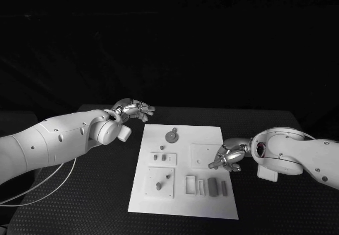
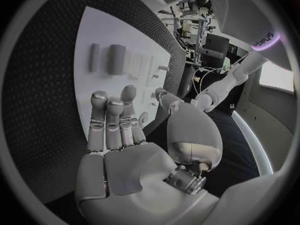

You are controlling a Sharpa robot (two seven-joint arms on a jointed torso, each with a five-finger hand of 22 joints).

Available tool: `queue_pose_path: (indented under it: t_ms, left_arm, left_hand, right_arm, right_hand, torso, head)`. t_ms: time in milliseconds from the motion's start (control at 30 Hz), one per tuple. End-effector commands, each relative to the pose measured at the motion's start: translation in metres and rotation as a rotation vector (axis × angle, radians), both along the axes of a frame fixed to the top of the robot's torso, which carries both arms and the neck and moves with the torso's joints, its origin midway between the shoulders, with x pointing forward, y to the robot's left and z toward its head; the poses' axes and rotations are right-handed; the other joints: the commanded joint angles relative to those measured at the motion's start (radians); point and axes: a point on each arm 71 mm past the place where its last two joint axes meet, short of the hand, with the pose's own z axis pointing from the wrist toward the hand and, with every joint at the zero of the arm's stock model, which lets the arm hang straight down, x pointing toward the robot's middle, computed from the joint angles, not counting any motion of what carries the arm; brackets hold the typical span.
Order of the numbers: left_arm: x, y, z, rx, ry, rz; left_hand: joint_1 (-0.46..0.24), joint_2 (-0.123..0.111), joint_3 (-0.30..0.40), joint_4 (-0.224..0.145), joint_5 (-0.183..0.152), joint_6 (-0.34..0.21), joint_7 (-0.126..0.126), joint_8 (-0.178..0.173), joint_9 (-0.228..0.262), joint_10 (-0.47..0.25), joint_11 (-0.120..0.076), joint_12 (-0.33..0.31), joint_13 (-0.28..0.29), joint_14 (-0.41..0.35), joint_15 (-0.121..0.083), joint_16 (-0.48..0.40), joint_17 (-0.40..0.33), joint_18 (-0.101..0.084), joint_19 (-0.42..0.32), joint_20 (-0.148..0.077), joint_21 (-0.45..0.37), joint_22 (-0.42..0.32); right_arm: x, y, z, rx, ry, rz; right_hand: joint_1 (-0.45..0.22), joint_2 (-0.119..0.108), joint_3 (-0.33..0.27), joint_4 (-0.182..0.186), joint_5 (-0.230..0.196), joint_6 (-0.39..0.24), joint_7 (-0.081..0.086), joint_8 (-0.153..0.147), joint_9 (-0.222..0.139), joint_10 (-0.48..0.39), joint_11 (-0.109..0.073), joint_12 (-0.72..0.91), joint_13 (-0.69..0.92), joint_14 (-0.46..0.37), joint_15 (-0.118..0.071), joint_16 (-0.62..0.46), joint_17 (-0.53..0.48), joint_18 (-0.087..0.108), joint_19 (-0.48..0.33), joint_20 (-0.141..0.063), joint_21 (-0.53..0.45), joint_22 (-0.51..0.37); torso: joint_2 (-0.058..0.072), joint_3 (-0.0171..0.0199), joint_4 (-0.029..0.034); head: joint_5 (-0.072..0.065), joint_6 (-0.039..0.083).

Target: Assemble the parts on the task board

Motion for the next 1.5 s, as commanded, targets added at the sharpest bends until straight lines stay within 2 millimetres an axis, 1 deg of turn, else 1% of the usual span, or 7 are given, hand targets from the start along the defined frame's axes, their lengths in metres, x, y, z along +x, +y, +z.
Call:
queue_pose_path:
  t_ms: [33, 67, 100, 267, 867, 1167, 1500]
  left_arm:
    - [0.000, 0.000, -0.001, -0.010, 0.001, -0.014]
    - [0.000, 0.001, -0.001, -0.009, 0.002, -0.013]
    - [0.000, 0.002, -0.001, -0.009, 0.003, -0.012]
    - [-0.001, 0.002, -0.003, -0.009, 0.008, -0.015]
    - [-0.002, 0.001, -0.005, -0.011, 0.012, -0.020]
    - [-0.003, 0.000, -0.005, -0.013, 0.015, -0.026]
    - [-0.003, 0.000, -0.005, -0.014, 0.018, -0.030]
  left_hand:
    - [-0.004, 0.000, -0.003, 0.000, -0.007, -0.007, -0.003, 0.003, -0.001, -0.001, 0.008, 0.002, -0.002, 0.002, 0.002, -0.005, 0.002, 0.016, 0.007, 0.001, -0.006, 0.001]
    - [-0.005, 0.000, -0.003, 0.000, -0.007, -0.007, -0.003, 0.003, -0.001, -0.001, 0.008, 0.002, -0.002, 0.002, 0.002, -0.005, 0.002, 0.016, 0.007, 0.001, -0.006, 0.001]
    - [-0.005, 0.000, -0.003, 0.000, -0.007, -0.007, -0.003, 0.003, -0.001, -0.001, 0.008, 0.002, -0.002, 0.002, 0.002, -0.005, 0.002, 0.016, 0.007, 0.001, -0.006, 0.001]
    - [-0.007, 0.001, -0.004, 0.001, -0.007, -0.008, -0.003, 0.003, -0.001, -0.001, 0.008, 0.002, -0.002, 0.002, 0.002, -0.006, 0.002, 0.016, 0.007, 0.001, -0.006, 0.001]
    - [-0.009, 0.002, -0.004, 0.002, -0.007, -0.009, -0.003, 0.004, -0.001, -0.002, 0.008, 0.002, -0.002, 0.002, 0.003, -0.007, 0.003, 0.016, 0.007, 0.001, -0.007, 0.002]
    - [-0.009, 0.002, -0.005, 0.003, -0.007, -0.009, -0.003, 0.004, -0.001, -0.002, 0.009, 0.002, -0.002, 0.002, 0.003, -0.007, 0.004, 0.016, 0.007, 0.001, -0.007, 0.002]
    - [-0.013, 0.002, -0.006, 0.005, -0.007, -0.009, -0.003, 0.004, -0.002, -0.003, 0.009, 0.002, -0.002, 0.001, 0.003, -0.008, 0.005, 0.016, 0.007, 0.002, -0.008, 0.003]
  right_arm:
    - [-0.012, -0.006, -0.009, -0.083, 0.137, 0.000]
    - [-0.014, -0.006, -0.011, -0.090, 0.147, 0.006]
    - [-0.016, -0.006, -0.012, -0.093, 0.152, 0.010]
    - [-0.022, -0.006, -0.018, -0.111, 0.150, 0.007]
    - [-0.027, -0.003, -0.039, -0.187, 0.099, -0.020]
    - [-0.027, 0.004, -0.049, -0.183, 0.097, -0.033]
    - [-0.029, 0.008, -0.054, -0.201, 0.101, -0.024]
  right_hand:
    - [-0.025, 0.017, -0.011, 0.015, 0.003, 0.002, 0.000, 0.000, 0.002, -0.012, 0.011, 0.010, 0.005, 0.007, -0.002, 0.009, 0.005, 0.015, 0.002, -0.002, 0.006, 0.017]
    - [-0.065, 0.060, -0.083, 0.009, 0.117, 0.039, -0.027, 0.022, 0.019, 0.043, -0.010, 0.106, 0.064, 0.043, -0.023, 0.072, 0.045, 0.015, 0.045, -0.028, 0.050, 0.022]
    - [-0.076, 0.116, -0.173, -0.038, 0.133, 0.036, -0.026, 0.016, 0.030, 0.016, -0.020, 0.154, 0.101, 0.031, -0.025, 0.085, 0.069, 0.015, 0.036, -0.061, 0.064, 0.018]
    - [-0.079, 0.143, -0.220, -0.057, 0.153, 0.049, -0.030, 0.007, 0.035, 0.013, -0.022, 0.177, 0.107, 0.039, -0.035, 0.087, 0.086, 0.015, 0.035, -0.071, 0.074, 0.016]
    - [-0.085, 0.171, -0.263, -0.058, 0.220, 0.074, -0.035, -0.016, 0.036, 0.015, -0.026, 0.208, 0.104, 0.053, -0.038, 0.076, 0.110, 0.015, 0.034, -0.075, 0.089, 0.013]
    - [-0.090, 0.161, -0.272, -0.054, 0.227, 0.072, -0.033, -0.026, 0.033, 0.012, -0.024, 0.210, 0.100, 0.054, -0.037, 0.071, 0.114, 0.015, 0.033, -0.073, 0.089, 0.012]
    - [-0.099, 0.142, -0.277, -0.030, 0.191, 0.070, -0.031, -0.040, 0.026, 0.008, -0.023, 0.211, 0.094, 0.054, -0.035, 0.065, 0.120, 0.015, 0.030, -0.075, 0.088, 0.009]
  torso:
    - [-0.004, 0.0023, -0.0007]
    - [-0.004, 0.0029, -0.0013]
    - [-0.004, 0.0032, -0.0018]
    - [-0.006, 0.0019, -0.0036]
    - [-0.003, 0.0009, -0.0014]
    - [-0.004, 0.0001, -0.0006]
    - [-0.004, -0.0006, -0.0003]
  head:
    - [-0.007, 0.000]
    - [-0.009, 0.000]
    - [-0.010, -0.001]
    - [-0.017, -0.006]
    - [-0.018, -0.022]
    - [-0.016, -0.029]
    - [-0.014, -0.030]
